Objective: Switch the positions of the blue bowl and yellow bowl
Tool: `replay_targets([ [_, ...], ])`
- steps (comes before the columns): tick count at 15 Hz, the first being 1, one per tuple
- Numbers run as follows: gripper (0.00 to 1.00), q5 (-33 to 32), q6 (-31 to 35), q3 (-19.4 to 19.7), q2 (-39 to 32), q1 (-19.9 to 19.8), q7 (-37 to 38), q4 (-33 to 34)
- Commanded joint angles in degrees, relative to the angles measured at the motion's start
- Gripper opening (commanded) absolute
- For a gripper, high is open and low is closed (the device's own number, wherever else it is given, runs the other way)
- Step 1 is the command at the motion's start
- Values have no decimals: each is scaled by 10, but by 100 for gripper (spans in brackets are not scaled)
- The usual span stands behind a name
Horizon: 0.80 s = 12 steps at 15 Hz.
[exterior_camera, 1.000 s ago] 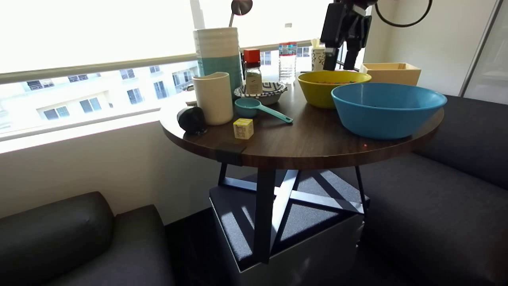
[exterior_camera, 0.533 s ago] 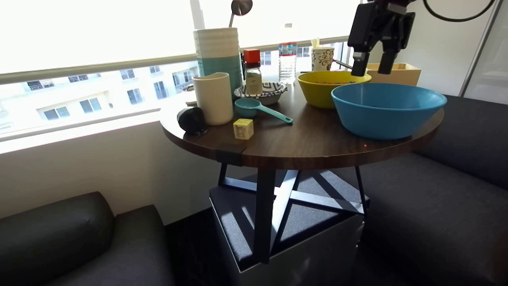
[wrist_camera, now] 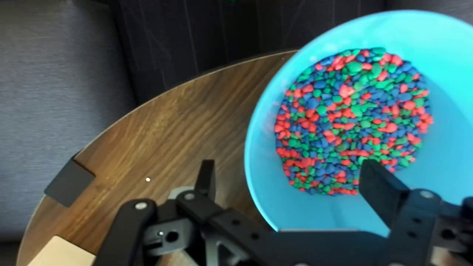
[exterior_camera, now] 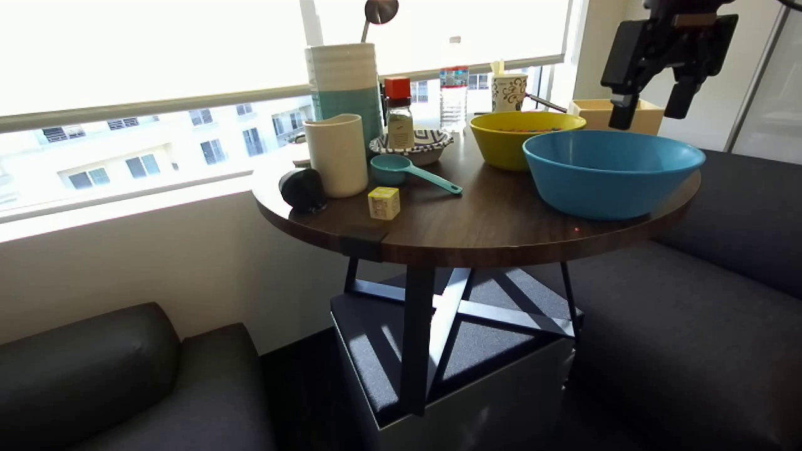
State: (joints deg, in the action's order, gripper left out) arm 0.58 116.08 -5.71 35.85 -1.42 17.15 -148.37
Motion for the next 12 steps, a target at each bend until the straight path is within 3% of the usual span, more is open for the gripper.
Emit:
replay_targets([
  [1,100,-15,-2,9,22,-24,9,-25],
  [7,100,-16,-1,38,1,-59,3,-22],
  [12,100,-10,-3,51,-35,-59,-20,-8],
])
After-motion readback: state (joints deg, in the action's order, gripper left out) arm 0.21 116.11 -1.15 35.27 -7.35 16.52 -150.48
